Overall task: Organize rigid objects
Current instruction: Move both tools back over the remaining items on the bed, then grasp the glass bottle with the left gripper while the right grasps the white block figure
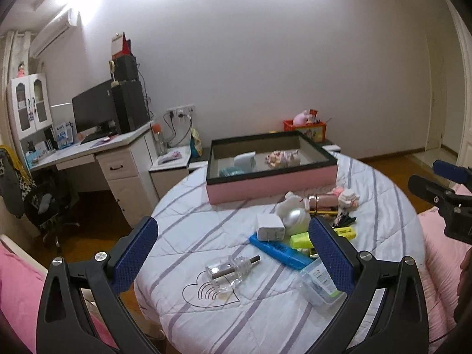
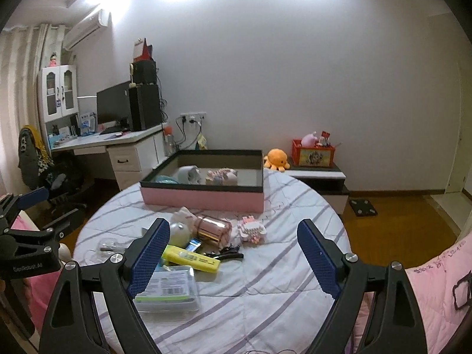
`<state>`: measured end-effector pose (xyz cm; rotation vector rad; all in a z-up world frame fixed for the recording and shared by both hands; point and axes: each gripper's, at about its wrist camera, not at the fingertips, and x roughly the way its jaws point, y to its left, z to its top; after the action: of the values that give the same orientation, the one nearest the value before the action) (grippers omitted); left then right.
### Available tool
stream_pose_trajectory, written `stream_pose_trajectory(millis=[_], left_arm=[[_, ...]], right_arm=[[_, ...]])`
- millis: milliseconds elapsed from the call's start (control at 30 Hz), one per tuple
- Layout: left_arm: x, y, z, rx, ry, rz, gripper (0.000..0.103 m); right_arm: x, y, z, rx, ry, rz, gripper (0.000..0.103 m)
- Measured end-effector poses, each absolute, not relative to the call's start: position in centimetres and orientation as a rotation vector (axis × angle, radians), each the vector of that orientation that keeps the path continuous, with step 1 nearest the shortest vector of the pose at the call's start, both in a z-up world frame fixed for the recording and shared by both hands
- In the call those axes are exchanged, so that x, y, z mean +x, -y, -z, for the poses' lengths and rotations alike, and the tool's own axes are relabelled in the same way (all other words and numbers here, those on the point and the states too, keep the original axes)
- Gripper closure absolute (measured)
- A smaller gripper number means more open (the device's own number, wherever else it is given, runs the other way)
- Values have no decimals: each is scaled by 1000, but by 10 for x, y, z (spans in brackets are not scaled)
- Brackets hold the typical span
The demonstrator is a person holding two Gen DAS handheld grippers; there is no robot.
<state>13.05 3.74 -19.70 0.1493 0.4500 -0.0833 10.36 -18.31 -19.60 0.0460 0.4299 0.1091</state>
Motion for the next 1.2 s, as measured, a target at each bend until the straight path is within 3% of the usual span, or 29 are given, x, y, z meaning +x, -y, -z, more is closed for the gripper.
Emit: stream_pose_trajectory(millis=[667, 733, 767, 800, 833, 1200], left_arm=[[200, -69, 294, 57, -746, 145, 0], [208, -67, 301, 56, -774, 155, 11], [213, -65, 306, 65, -801, 162, 26], [216, -64, 309, 73, -805, 161, 35], [217, -63, 309, 80, -794, 165, 38], [236, -74, 284, 41, -754, 183, 39]], right_arm=[[171, 188, 246, 76, -597, -109, 13], [176, 191, 249, 74, -613, -103, 13], [178, 192, 251, 74, -620, -98, 13], [181, 194, 253, 73, -627, -92, 13], [184, 197, 255, 72, -635, -85, 13], [248, 210, 281, 25, -792, -64, 13]])
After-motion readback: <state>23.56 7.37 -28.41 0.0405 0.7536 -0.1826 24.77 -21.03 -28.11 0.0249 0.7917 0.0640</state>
